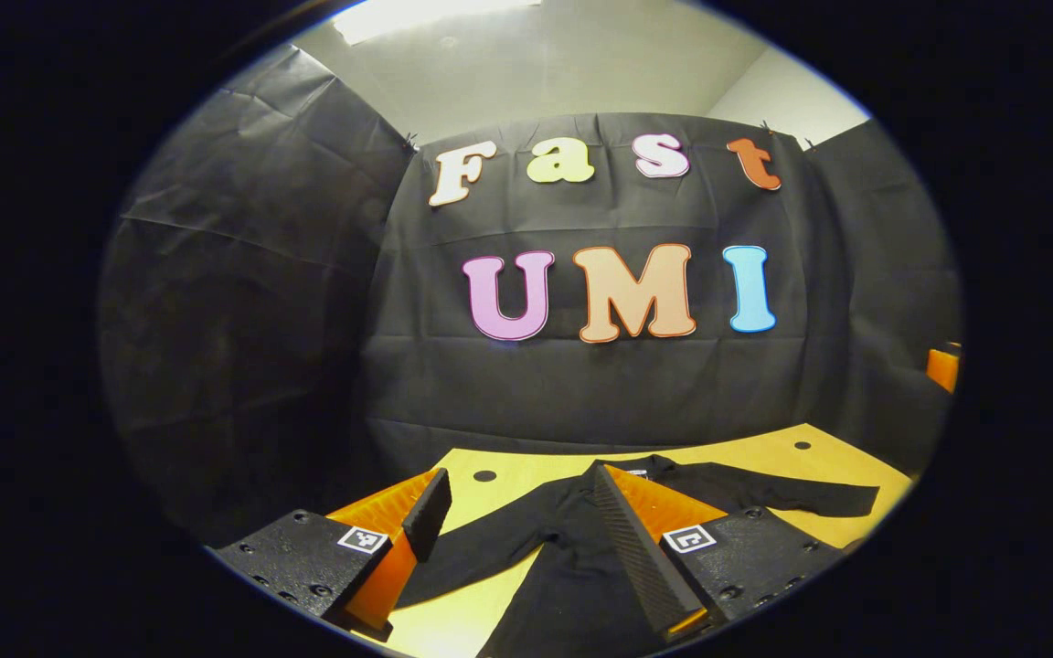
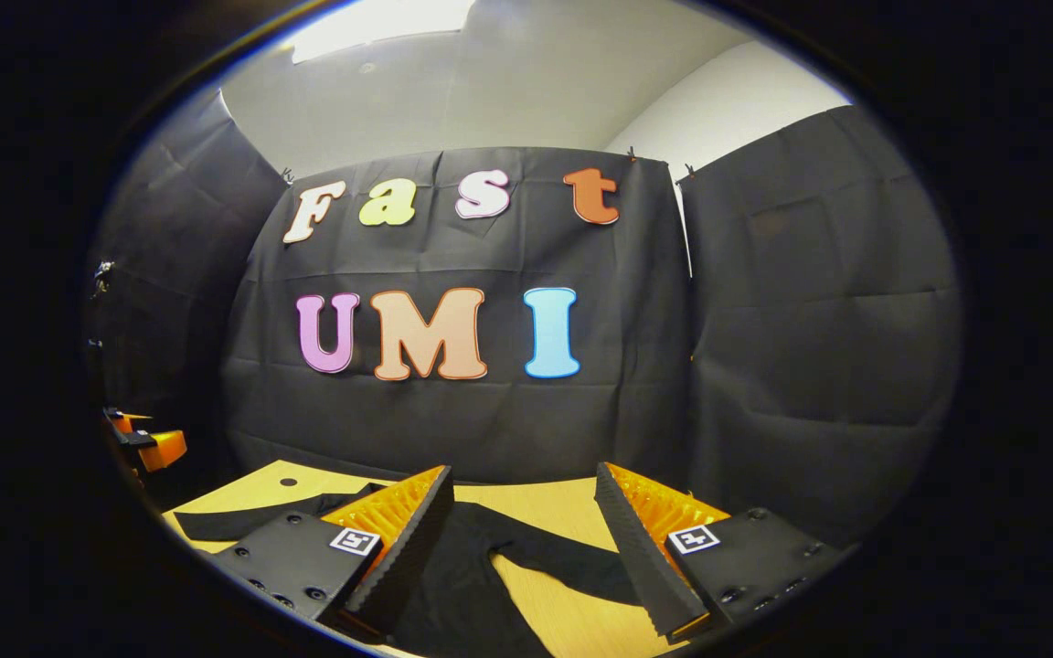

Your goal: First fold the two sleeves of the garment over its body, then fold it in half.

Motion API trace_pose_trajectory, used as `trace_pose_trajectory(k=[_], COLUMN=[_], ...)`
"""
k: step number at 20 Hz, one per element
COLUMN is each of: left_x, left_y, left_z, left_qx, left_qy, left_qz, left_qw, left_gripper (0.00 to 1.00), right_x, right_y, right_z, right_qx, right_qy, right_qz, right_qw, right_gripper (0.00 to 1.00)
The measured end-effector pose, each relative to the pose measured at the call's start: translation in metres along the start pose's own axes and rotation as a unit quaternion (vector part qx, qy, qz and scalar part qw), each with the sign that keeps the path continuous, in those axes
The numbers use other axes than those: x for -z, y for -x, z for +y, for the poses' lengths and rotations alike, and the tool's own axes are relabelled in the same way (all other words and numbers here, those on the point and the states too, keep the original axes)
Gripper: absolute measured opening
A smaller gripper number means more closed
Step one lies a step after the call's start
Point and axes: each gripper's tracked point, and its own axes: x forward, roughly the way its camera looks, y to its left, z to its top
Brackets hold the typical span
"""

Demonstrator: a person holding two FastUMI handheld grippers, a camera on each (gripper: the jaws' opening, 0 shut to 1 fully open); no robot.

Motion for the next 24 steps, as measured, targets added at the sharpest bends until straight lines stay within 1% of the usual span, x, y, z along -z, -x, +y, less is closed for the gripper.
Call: trace_pose_trajectory(k=[6,17,18,23,24], left_x=[-0.002,-0.001,0.000,-0.001,0.000], left_y=[0.002,0.007,0.008,0.005,0.004], left_z=[0.002,0.005,0.005,0.009,0.009], left_qx=[-0.004,-0.015,-0.015,-0.024,-0.025], left_qy=[0.001,-0.001,-0.001,-0.001,-0.001], left_qz=[-0.006,-0.007,-0.007,-0.009,-0.007], left_qw=[1.000,1.000,1.000,1.000,1.000], left_gripper=[0.93,0.92,0.92,0.92,0.92], right_x=[0.001,0.015,0.015,0.017,0.017], right_y=[-0.004,-0.013,-0.014,-0.023,-0.026], right_z=[0.005,0.007,0.007,0.008,0.007], right_qx=[-0.008,-0.017,-0.018,-0.024,-0.025], right_qy=[0.004,-0.001,0.000,0.002,0.002], right_qz=[0.001,0.013,0.013,0.017,0.017], right_qw=[1.000,1.000,1.000,1.000,1.000], right_gripper=[0.98,0.98,1.00,0.98,1.00])
